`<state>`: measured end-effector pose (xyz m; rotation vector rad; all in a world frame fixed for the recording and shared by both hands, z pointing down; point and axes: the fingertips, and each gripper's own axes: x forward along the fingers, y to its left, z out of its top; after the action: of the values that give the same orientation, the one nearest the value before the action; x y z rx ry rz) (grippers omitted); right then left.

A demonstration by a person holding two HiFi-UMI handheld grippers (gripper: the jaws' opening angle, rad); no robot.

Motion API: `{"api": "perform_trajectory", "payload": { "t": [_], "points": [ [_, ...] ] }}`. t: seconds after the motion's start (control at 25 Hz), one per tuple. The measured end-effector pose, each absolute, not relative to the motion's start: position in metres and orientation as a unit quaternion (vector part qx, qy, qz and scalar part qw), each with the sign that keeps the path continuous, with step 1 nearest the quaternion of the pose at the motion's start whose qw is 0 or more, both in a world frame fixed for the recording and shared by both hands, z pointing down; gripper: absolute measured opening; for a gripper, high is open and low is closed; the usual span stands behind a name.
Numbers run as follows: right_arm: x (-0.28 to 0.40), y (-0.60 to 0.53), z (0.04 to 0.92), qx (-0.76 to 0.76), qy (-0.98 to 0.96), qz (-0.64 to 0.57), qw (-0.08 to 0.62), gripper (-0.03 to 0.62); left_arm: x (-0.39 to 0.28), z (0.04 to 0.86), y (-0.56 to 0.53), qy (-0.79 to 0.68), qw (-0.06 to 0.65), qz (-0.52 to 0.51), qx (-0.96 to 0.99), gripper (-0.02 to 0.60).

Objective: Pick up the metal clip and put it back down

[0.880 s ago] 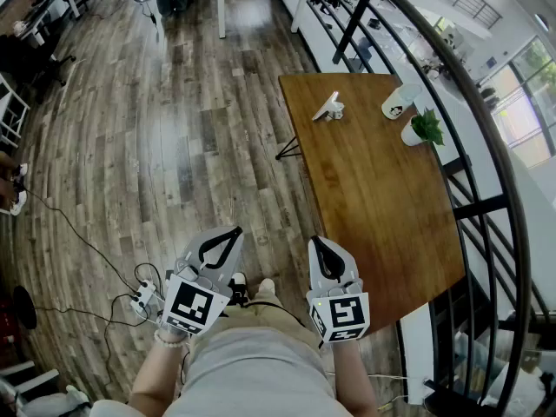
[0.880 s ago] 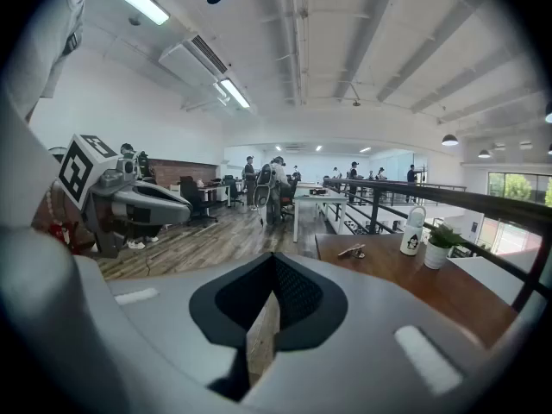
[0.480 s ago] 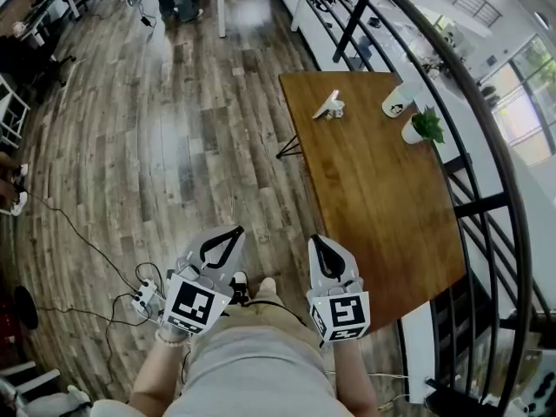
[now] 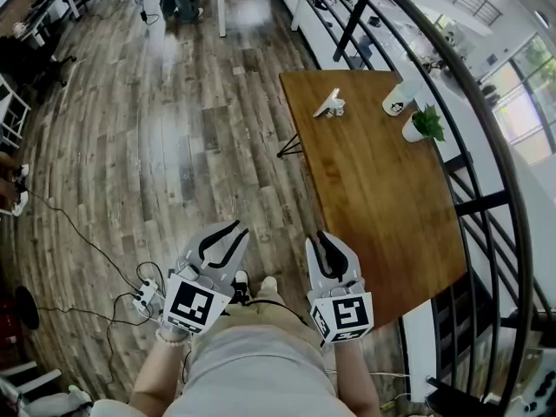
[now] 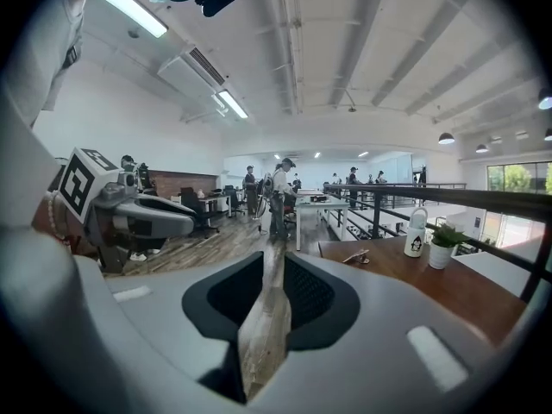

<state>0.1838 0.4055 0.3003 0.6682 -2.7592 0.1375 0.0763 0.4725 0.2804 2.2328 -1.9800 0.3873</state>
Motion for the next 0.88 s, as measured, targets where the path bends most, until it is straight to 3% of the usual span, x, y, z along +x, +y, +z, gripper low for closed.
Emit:
{"api": "perform_trajectory", "payload": {
  "t": [0.16, 0.88],
  "points": [
    [0.182, 0.406, 0.298, 0.23, -0.96, 0.053, 0.149, 0.156, 0.077, 0.276, 0.47, -0.65, 0.057, 0.133, 0.746, 0.097],
    [0.153, 0.413, 0.284, 0.253, -0.957, 0.026, 0.137, 0.173, 0.041, 0.265, 0.474, -0.642, 0.032, 0.122, 0.756, 0.097]
  ]
}}
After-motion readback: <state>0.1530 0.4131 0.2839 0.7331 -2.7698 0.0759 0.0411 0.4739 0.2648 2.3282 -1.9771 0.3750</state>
